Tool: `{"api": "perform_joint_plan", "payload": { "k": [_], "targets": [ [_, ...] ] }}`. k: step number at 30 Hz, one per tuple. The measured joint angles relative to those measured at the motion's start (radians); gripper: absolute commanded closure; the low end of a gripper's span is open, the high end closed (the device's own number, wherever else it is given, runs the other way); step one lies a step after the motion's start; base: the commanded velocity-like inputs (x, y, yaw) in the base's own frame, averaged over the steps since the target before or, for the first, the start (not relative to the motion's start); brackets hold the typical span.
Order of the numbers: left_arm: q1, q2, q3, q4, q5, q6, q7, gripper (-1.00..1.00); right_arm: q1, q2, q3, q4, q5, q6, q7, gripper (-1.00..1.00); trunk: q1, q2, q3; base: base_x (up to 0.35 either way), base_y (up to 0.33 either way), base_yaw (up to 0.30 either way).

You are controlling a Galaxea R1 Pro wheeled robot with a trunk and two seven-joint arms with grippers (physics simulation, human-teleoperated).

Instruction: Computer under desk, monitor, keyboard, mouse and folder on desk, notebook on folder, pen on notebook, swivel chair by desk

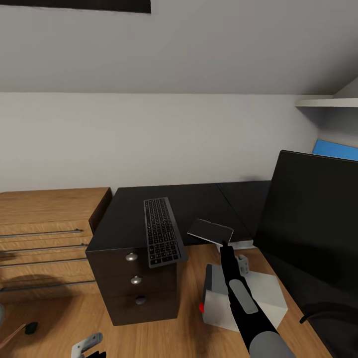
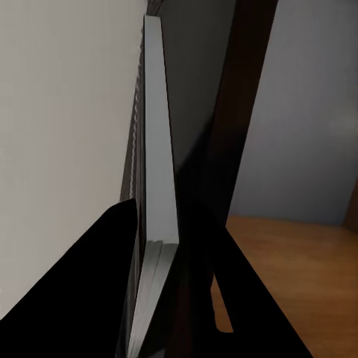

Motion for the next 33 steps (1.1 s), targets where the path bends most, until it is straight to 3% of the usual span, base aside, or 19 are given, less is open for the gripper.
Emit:
{"api": "perform_joint_plan", "payload": {
  "k": [16,33],
  "targets": [
    [0.0,0.0,0.0,0.036,-0.003,-0.008,0.0,-1.0,0.0,-0.001,0.0,-0.001,0.001,-0.001,0.0,1.0,0.0,0.0,0.0,0.0,0.0,0.0],
    [0.0,0.0,0.0,0.052,-0.004,-0.009,0.002,-1.0,0.0,-0.001,-0.003,0.05,-0.012,0.001,-0.003,1.0,-0.065,0.119,0.053,0.0,0.0,0.0]
  ]
}}
